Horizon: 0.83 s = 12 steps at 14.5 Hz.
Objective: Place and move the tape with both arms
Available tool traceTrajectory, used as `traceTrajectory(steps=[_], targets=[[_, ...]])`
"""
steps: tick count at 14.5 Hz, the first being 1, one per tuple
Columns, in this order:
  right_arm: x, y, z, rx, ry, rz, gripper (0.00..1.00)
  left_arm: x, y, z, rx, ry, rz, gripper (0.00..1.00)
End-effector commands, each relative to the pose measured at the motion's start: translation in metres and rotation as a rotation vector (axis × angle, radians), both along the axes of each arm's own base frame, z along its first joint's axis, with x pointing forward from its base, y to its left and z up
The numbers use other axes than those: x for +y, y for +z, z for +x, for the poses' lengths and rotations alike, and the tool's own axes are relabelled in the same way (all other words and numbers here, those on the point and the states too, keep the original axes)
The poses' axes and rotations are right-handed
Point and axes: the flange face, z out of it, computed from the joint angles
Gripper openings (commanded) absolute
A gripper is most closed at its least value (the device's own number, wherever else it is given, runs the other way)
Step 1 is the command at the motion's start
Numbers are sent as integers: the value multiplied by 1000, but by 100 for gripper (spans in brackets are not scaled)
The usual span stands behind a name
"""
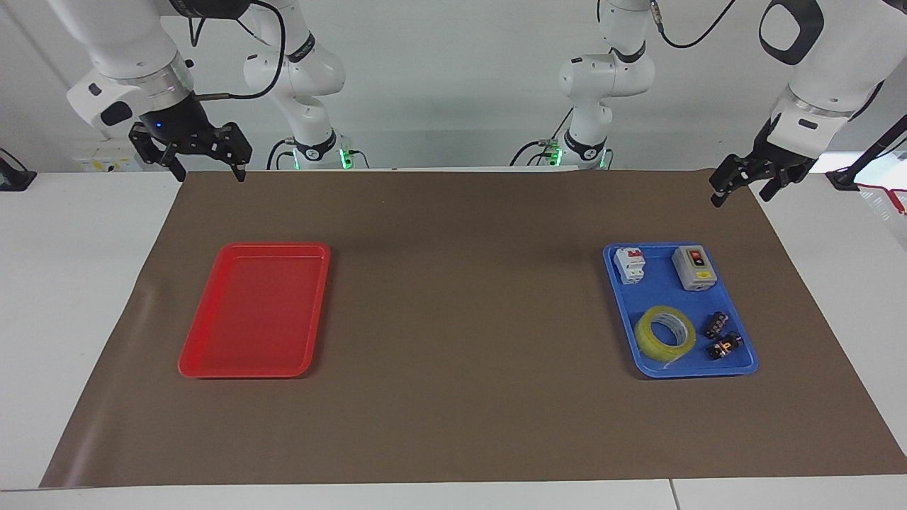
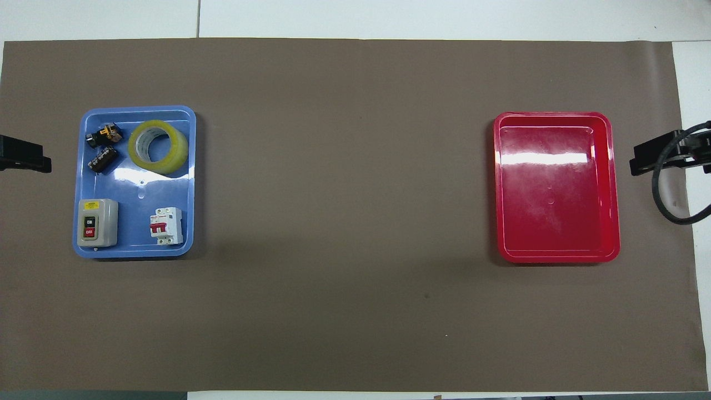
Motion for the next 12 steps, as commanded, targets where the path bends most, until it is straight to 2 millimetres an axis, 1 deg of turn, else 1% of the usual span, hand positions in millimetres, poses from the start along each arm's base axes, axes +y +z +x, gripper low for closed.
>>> traceTrajectory(steps=[1, 9, 12], targets=[[-3, 0, 1, -11, 18, 9, 100, 3, 0, -1, 9, 4, -24, 100], [-3, 0, 1, -10, 19, 9, 100, 2, 1, -2, 9, 1, -24, 100], [-3, 1, 1, -12, 18, 9, 100, 2, 1, 3, -14, -5, -17, 100]])
